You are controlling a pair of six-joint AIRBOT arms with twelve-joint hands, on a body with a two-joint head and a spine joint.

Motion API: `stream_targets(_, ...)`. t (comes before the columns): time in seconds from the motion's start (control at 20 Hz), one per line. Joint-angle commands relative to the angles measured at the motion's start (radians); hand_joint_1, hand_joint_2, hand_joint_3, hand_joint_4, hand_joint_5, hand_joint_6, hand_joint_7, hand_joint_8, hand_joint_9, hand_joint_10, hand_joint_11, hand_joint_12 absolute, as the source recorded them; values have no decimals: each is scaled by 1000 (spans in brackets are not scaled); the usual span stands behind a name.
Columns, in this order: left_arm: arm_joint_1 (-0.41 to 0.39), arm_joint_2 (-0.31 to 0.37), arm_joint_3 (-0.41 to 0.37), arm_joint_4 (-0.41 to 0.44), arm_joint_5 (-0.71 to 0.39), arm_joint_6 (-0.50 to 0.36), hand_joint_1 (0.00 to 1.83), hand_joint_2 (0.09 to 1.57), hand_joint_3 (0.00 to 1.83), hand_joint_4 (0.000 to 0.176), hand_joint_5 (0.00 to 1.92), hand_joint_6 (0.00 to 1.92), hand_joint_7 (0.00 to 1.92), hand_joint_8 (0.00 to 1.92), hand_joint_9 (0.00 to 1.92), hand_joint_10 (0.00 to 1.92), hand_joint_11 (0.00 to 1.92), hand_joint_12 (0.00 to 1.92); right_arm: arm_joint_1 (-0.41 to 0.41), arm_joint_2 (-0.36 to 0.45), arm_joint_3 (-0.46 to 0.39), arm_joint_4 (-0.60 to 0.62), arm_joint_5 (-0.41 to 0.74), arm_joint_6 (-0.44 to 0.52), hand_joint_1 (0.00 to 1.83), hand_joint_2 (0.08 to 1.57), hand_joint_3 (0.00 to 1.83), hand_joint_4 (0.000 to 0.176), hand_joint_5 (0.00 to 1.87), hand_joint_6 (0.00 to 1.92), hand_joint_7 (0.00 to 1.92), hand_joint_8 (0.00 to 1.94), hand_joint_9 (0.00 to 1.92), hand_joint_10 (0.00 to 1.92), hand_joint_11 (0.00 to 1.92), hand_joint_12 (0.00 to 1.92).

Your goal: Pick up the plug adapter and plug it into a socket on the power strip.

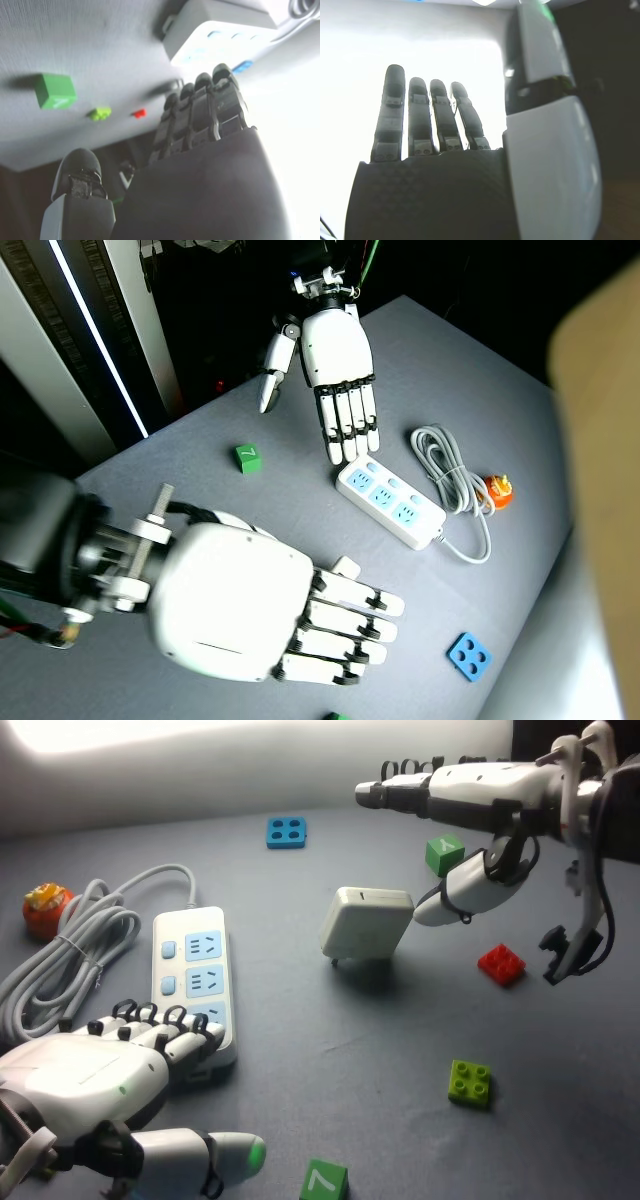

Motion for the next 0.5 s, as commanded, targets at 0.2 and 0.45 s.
stream_targets(0.2,3,-56,14,41,-94,-4,0,1145,1,0,0,0,0,0,0,0,0,0,-31,-27,26,2,-30,10,1214,1011,1,0,28,1,0,0,43,2,0,490)
stream_targets(0.45,3,-80,19,-9,-122,35,0,1158,6,0,25,8,32,10,22,7,0,0,-43,-75,89,2,-55,24,1251,972,0,0,49,5,20,5,63,3,0,569)
